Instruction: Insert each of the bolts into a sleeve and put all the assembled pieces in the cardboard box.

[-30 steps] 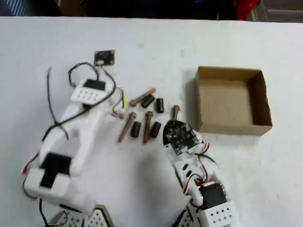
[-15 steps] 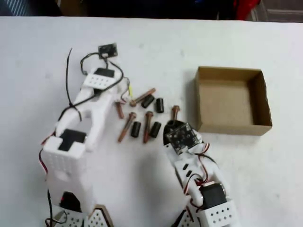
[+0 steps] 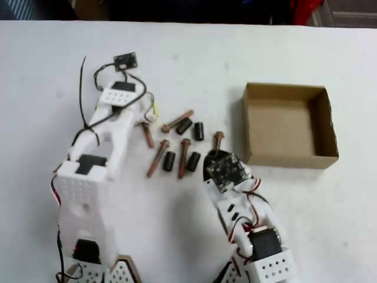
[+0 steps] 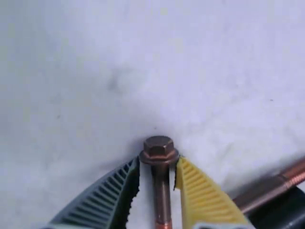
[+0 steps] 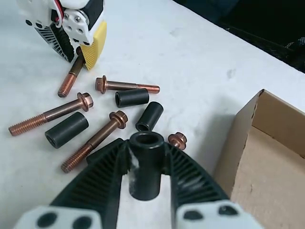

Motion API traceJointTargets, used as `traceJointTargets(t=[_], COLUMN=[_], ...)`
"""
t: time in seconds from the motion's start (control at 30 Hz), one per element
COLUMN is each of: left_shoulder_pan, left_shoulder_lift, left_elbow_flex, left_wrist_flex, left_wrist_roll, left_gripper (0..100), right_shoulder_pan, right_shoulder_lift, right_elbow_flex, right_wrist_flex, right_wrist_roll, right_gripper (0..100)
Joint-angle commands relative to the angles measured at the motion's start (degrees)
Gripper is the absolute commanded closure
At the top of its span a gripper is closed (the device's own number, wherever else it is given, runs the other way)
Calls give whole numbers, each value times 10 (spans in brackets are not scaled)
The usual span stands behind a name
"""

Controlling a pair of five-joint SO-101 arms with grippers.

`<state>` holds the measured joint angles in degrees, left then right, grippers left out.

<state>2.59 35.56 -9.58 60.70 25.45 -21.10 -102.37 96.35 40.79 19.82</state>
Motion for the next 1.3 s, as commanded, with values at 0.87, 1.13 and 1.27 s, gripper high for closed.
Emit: traceJointTargets(t=[0.87, 1.13, 1.27], left_shoulder_pan=[11, 11, 11], left_shoulder_lift=[14, 14, 10], left_elbow_flex=[-106, -271, -320], left_wrist_flex=[181, 389, 416], left_wrist_roll=[-116, -125, -122], left_gripper=[978, 979, 980], right_shoulder_pan=[-18, -72, -114], right_shoulder_lift=[-7, -7, -7], right_elbow_flex=[5, 5, 5], right_wrist_flex=[5, 2, 2], right_wrist_roll=[0, -1, -1], right_gripper=[981, 981, 981])
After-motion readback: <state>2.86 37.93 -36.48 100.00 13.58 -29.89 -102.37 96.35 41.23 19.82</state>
